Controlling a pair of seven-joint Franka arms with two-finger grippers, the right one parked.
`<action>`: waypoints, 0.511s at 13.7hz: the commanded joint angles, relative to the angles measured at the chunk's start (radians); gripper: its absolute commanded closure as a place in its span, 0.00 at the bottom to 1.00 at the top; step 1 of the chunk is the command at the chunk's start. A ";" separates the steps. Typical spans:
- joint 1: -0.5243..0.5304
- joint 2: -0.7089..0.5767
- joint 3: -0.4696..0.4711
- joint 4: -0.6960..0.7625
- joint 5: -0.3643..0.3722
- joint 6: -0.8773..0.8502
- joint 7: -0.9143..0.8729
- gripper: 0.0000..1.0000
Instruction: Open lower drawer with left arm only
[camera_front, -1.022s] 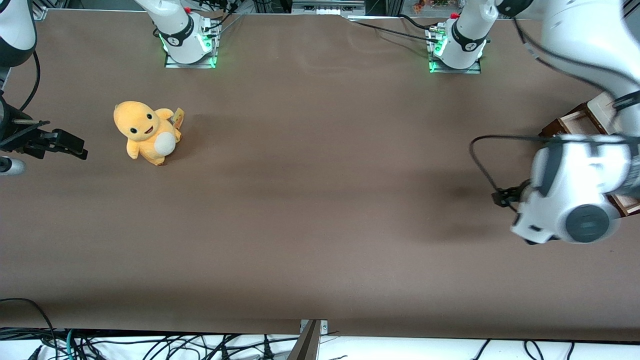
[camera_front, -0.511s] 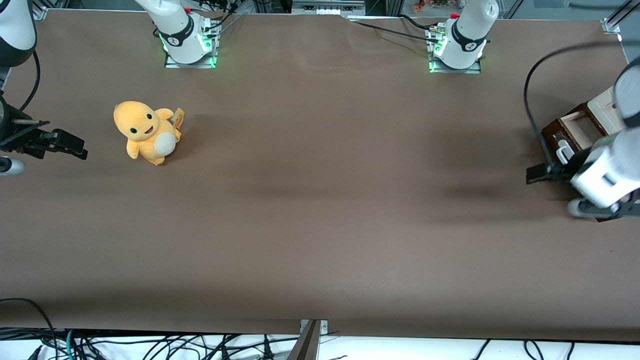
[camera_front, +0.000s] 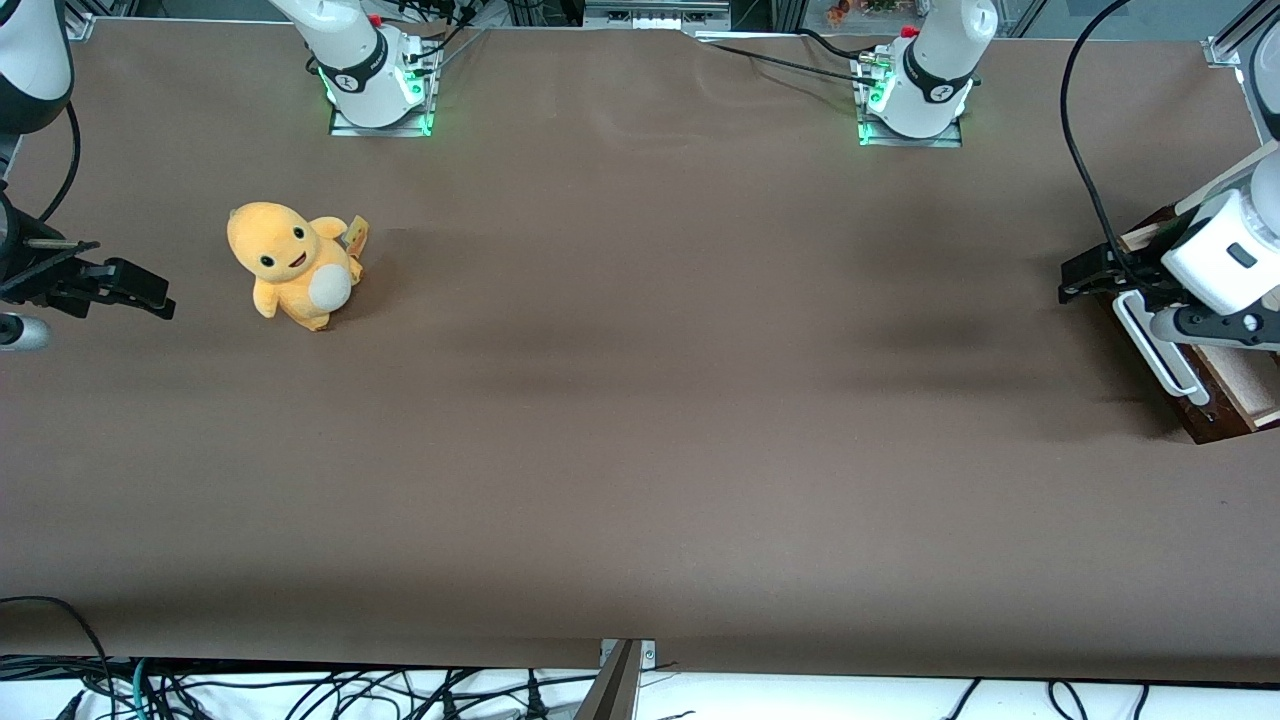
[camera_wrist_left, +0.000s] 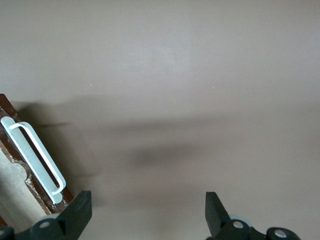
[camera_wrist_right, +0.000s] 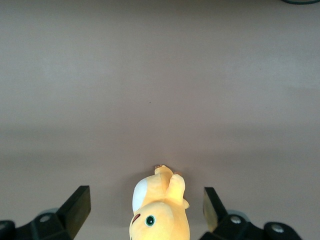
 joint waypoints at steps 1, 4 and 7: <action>-0.013 -0.003 -0.009 0.014 -0.022 -0.049 0.001 0.00; -0.012 -0.003 0.000 0.045 -0.022 -0.115 0.007 0.00; -0.008 0.000 -0.004 0.047 -0.025 -0.111 -0.006 0.00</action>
